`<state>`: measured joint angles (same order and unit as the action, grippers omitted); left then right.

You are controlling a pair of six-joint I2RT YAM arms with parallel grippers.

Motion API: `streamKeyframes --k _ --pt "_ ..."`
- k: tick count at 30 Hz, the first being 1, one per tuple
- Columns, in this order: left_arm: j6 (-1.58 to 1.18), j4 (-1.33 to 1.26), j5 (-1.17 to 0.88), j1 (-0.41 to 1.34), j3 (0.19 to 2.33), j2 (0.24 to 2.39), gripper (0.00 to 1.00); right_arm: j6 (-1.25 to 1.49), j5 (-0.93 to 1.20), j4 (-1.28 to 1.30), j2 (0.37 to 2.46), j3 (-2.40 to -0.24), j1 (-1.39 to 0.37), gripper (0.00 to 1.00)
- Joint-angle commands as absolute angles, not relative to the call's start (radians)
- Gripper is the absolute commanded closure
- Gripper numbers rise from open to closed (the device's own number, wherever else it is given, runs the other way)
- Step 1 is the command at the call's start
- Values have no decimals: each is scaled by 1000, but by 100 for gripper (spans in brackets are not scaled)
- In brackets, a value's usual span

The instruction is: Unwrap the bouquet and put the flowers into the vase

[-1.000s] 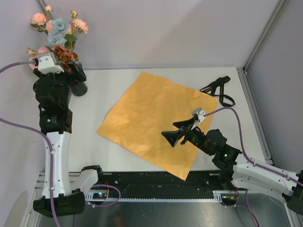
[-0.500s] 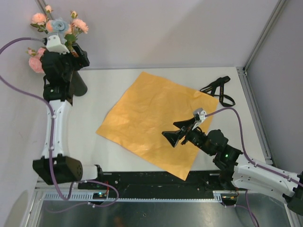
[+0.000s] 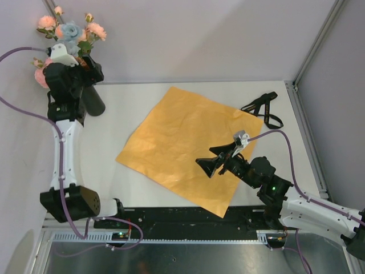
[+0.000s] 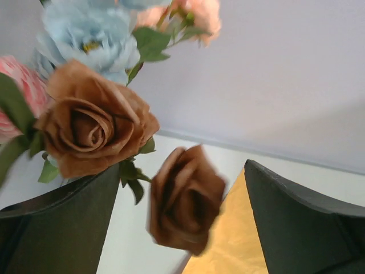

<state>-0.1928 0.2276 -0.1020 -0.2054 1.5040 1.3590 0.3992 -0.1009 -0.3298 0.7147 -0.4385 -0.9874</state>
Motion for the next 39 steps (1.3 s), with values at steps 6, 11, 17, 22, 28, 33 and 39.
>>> streamKeyframes --k 6,11,17,22,28,33,39 --pt "-244 247 -51 -210 1503 1066 1 400 -150 -268 659 -447 -991 1" --pt "-338 285 -115 -207 1385 922 1 408 -183 -178 663 -481 -985 1" --pt "-381 285 -328 -138 1176 752 0 440 -241 -23 650 -542 -954 1" --pt "-354 282 -391 32 1002 629 0 494 -298 84 647 -574 -938 1" --pt "-333 263 -405 227 801 584 0 592 -318 162 663 -587 -931 1" --pt "-335 255 -430 260 708 574 0 637 -340 173 695 -587 -925 1" --pt "-313 255 -397 262 696 541 0 607 -381 169 667 -591 -908 1"
